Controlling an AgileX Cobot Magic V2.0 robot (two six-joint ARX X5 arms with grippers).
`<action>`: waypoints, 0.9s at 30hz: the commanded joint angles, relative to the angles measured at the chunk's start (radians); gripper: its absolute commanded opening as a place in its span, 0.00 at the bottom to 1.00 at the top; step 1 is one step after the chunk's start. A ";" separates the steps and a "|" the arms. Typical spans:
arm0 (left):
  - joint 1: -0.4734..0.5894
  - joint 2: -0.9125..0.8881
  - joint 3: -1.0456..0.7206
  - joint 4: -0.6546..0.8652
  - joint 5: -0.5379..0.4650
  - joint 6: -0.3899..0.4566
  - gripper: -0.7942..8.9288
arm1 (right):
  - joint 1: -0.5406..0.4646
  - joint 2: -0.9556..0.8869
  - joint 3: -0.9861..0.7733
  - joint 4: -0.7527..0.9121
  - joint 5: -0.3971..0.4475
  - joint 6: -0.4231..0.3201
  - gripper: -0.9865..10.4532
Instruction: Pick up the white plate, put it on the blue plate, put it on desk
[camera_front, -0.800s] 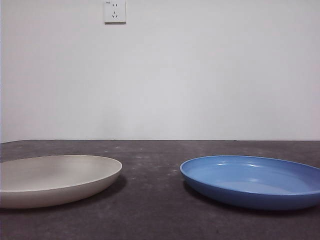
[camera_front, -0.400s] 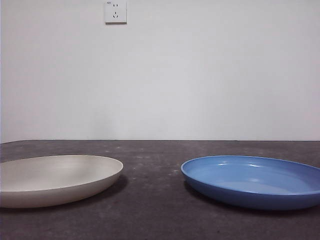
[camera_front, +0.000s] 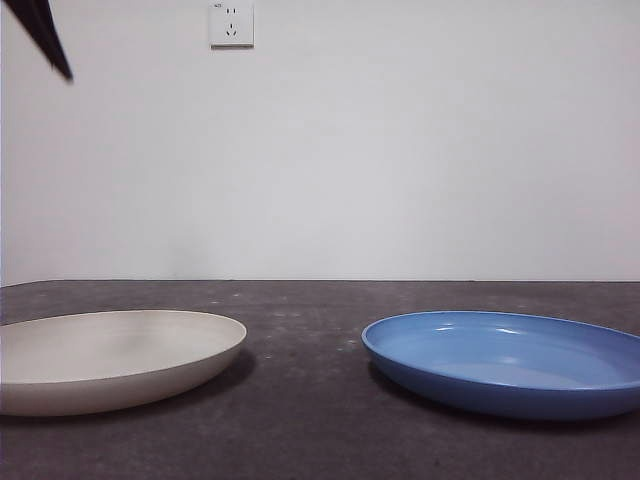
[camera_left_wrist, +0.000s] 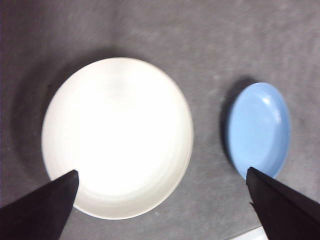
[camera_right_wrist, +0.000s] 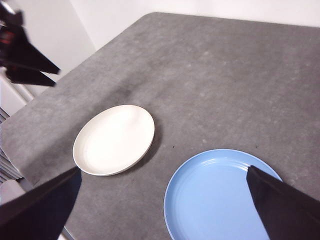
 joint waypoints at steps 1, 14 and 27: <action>0.014 0.087 0.019 -0.005 -0.006 0.048 0.78 | 0.004 -0.007 0.021 0.002 0.003 0.011 0.64; 0.023 0.372 0.016 0.019 -0.080 0.091 0.78 | 0.004 -0.014 0.022 -0.002 0.003 0.019 0.64; 0.019 0.517 0.014 0.084 -0.080 0.097 0.78 | 0.003 -0.013 0.022 0.010 0.013 0.019 0.64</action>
